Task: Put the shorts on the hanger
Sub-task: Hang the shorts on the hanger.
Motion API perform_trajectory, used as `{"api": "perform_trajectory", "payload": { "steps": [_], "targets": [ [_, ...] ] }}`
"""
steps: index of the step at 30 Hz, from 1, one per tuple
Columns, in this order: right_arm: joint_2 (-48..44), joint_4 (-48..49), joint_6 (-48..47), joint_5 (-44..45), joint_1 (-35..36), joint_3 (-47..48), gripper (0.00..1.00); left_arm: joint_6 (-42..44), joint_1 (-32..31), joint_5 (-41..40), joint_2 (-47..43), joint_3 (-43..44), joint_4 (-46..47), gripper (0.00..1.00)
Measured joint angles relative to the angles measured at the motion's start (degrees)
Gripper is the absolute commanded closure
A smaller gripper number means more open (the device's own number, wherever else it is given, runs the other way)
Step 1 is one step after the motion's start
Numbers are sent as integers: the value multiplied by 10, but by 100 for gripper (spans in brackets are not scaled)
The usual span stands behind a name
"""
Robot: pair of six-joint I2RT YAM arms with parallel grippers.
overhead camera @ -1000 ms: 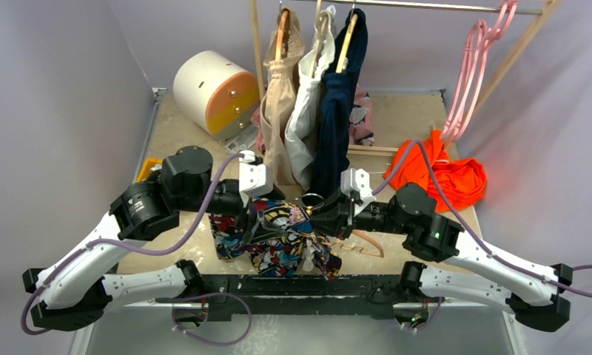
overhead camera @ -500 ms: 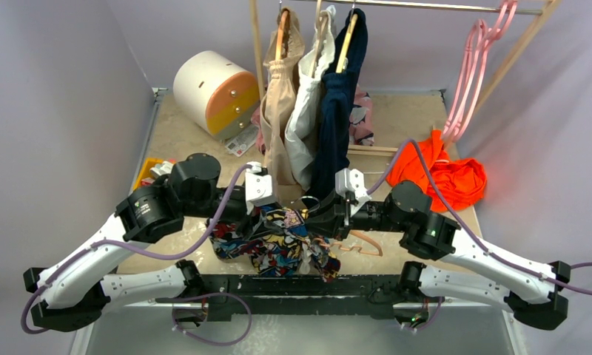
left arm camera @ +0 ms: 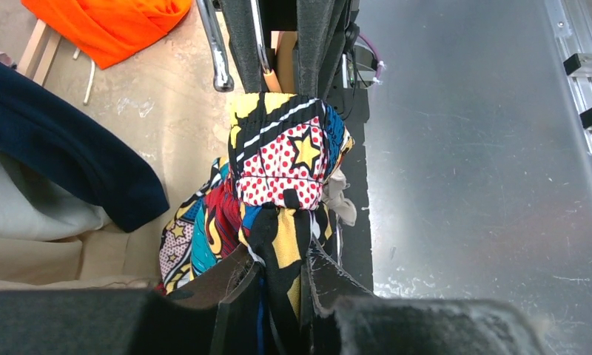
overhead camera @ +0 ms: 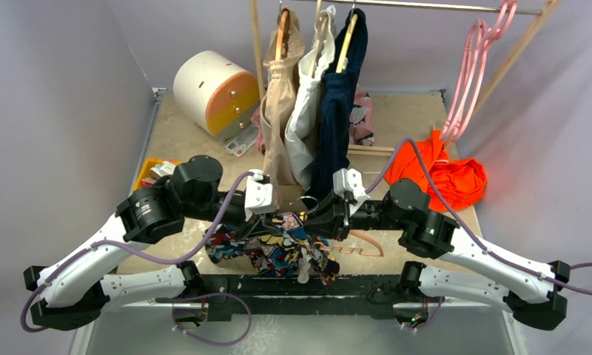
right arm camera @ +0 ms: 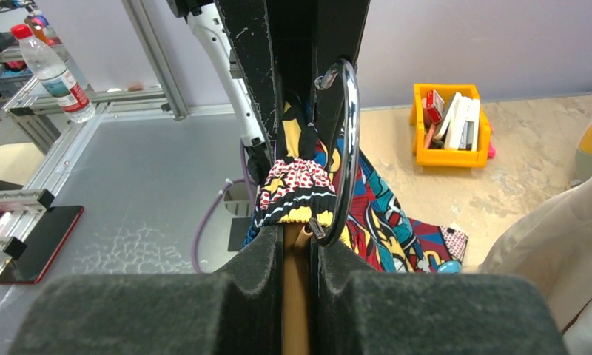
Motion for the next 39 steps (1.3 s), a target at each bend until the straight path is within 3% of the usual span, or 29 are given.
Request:
{"api": "perform_trajectory", "payload": {
  "steps": [2, 5, 8, 10, 13, 15, 17, 21, 24, 26, 27, 30, 34, 39],
  "targets": [
    [0, -7, 0, 1, 0, 5, 81, -1, 0, -2, -1, 0, 1, 100],
    [1, -13, 0, 7, 0, 14, 79, -10, 0, -9, -14, -12, 25, 100],
    [1, -13, 0, 17, 0, 16, 86, -24, 0, -17, -29, -29, 45, 100],
    [1, -13, 1, 16, 1, 16, 98, -30, -1, -17, -34, -36, 53, 100],
    [0, -14, 5, 12, 1, 16, 100, -32, -3, -12, -38, -39, 56, 100],
    [0, -14, 7, 10, 1, 16, 100, -35, -4, -13, -41, -43, 60, 87],
    [0, -15, 8, 7, 1, 16, 100, -37, -4, -13, -42, -47, 64, 67],
    [0, -12, 9, 7, 0, 16, 100, -55, 0, -40, -46, -47, 74, 55],
    [0, -11, 9, 6, 1, 17, 100, -61, 2, -52, -46, -47, 76, 53],
    [0, -11, 9, 6, 1, 17, 100, -63, 2, -54, -46, -47, 76, 56],
    [0, -11, 9, 6, 1, 17, 100, -62, 2, -55, -46, -47, 76, 62],
    [0, -12, 8, 10, 0, 17, 100, -62, 2, -49, -45, -47, 72, 100],
    [-2, -17, 11, 2, -1, 17, 100, -36, -5, -10, -42, -47, 62, 100],
    [-3, -33, 10, 2, 1, 21, 70, -32, -5, -11, -42, -47, 61, 100]
  ]
}}
